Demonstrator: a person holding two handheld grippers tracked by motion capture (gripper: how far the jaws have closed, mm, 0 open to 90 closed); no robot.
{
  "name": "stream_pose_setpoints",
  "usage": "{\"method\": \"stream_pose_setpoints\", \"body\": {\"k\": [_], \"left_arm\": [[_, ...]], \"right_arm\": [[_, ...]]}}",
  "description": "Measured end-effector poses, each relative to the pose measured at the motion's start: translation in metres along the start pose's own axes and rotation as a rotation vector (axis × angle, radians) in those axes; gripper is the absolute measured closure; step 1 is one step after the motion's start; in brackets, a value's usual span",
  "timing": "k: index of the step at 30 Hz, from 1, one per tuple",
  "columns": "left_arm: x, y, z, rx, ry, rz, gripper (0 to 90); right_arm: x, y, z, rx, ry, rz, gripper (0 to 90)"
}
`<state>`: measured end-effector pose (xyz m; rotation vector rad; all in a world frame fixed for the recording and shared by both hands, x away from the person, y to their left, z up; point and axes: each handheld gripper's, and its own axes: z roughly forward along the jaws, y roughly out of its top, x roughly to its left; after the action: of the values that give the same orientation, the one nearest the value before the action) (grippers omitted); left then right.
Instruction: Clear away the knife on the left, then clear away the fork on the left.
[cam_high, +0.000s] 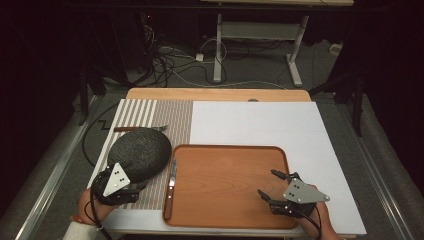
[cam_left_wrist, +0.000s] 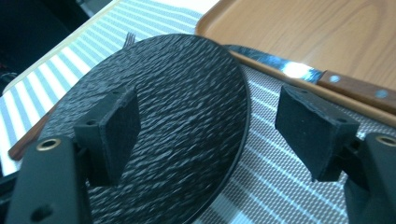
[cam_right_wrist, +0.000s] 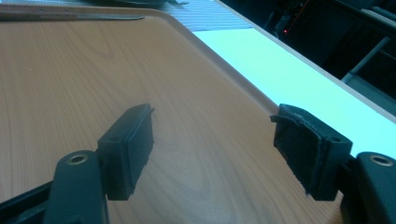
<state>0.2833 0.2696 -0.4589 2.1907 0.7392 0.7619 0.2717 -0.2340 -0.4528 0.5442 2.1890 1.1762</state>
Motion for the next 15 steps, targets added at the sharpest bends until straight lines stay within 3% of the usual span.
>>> {"method": "stream_pose_setpoints", "body": {"k": [8, 15], "left_arm": [[0.016, -0.001, -0.007, -0.015, 0.019, -0.029, 22.0], [0.048, 0.01, -0.013, -0.035, 0.045, -0.042, 21.9]], "right_arm": [[-0.001, 0.0, 0.002, 0.003, 0.007, 0.002, 28.9], [0.001, 0.0, 0.0, 0.007, 0.011, 0.009, 28.9]]}}
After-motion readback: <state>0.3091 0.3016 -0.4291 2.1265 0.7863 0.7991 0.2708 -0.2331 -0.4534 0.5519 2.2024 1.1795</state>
